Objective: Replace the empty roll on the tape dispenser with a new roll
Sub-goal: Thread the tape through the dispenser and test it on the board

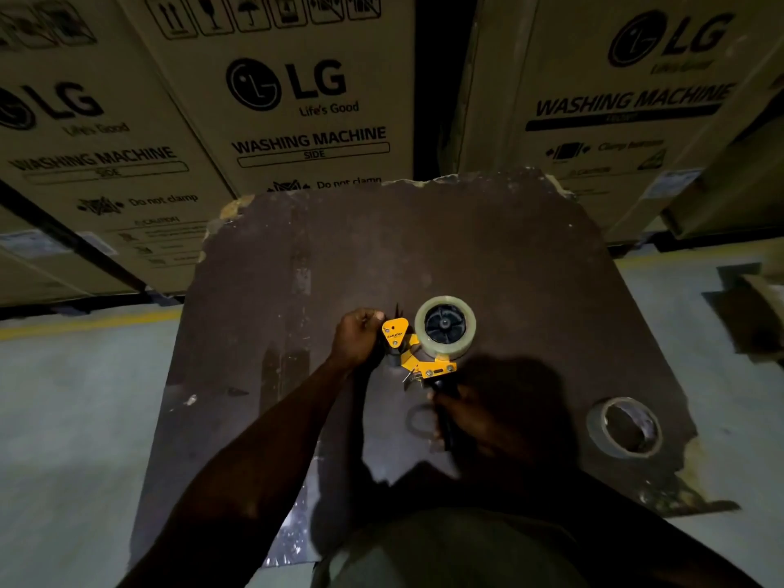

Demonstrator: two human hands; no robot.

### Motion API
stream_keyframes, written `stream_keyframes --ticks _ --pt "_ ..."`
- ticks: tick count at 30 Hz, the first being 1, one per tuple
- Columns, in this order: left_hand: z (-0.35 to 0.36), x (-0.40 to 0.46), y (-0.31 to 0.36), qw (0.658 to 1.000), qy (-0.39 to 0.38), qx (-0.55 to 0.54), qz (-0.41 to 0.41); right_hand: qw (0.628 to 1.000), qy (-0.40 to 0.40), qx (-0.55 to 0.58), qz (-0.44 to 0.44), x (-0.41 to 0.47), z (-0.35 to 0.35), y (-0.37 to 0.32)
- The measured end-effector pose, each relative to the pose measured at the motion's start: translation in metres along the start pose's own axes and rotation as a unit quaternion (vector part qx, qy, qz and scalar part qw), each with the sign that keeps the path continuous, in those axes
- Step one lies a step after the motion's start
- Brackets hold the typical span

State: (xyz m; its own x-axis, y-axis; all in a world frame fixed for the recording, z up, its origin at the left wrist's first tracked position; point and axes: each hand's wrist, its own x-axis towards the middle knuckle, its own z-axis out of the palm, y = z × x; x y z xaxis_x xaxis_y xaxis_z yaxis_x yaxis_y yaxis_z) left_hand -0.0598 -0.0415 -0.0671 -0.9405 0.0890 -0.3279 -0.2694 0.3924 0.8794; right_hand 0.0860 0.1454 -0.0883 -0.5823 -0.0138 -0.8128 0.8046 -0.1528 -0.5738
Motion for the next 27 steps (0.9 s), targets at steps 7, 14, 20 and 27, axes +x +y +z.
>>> stream_keyframes --ticks 7,14,20,27 --pt "-0.001 -0.021 0.010 0.994 -0.043 -0.095 -0.011 0.987 0.046 -0.102 -0.120 -0.009 -0.003 -0.008" --pt "-0.004 -0.020 0.011 0.994 -0.056 -0.096 -0.021 0.784 0.274 -0.447 -0.333 -0.020 -0.011 -0.037" --pt "-0.004 -0.021 0.013 0.991 -0.063 -0.111 -0.046 0.636 0.197 -0.534 -0.521 -0.009 0.000 -0.055" --pt "-0.004 -0.026 0.015 0.989 -0.053 -0.125 -0.060 0.611 0.165 -0.531 -0.563 0.015 0.002 -0.055"
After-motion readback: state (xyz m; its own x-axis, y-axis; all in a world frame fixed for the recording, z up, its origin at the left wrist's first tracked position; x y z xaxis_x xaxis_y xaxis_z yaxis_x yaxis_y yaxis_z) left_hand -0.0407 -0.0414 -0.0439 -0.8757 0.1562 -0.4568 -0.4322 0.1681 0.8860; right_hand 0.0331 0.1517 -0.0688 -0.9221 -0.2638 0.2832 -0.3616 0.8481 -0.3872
